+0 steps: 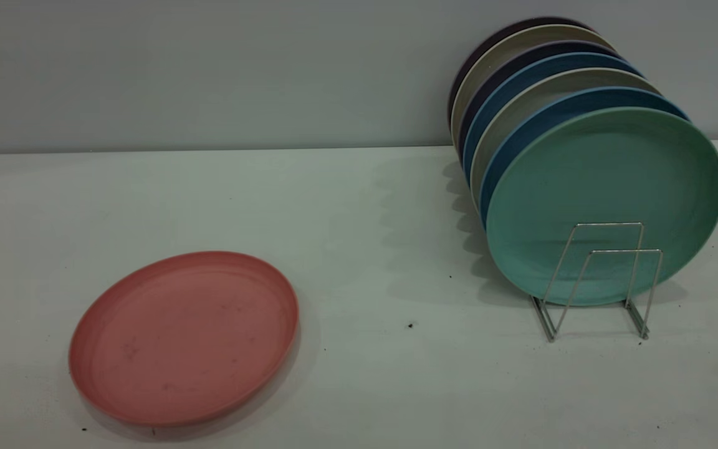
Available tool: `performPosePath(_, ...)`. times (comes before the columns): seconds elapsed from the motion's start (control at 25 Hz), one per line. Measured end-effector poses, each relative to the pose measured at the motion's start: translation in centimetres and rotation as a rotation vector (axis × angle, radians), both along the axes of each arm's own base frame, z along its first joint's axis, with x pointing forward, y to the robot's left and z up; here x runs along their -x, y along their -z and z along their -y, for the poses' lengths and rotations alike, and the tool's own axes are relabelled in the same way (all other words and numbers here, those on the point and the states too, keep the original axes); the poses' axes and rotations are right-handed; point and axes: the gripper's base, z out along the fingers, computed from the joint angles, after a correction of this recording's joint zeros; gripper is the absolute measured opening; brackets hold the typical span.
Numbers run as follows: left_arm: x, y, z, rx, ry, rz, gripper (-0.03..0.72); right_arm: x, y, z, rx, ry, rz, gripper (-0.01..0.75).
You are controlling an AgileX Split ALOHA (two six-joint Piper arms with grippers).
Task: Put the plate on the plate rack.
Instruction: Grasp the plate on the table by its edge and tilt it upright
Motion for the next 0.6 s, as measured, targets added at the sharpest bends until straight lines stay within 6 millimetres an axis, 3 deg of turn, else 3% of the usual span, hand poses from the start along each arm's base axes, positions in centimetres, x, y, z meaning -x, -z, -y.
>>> performPosePath(0.48, 0.00, -0.05, 0.00, 0.000, 0.000, 0.004, 0.495, -0.08, -0.13, 0.01, -0.003, 0.003, 0.016, 0.379)
performPosePath(0.6, -0.25, -0.84, -0.03, 0.012, -0.013, 0.068, 0.493, -0.36, -0.47, -0.17, -0.026, -0.005, 0.031, 0.379)
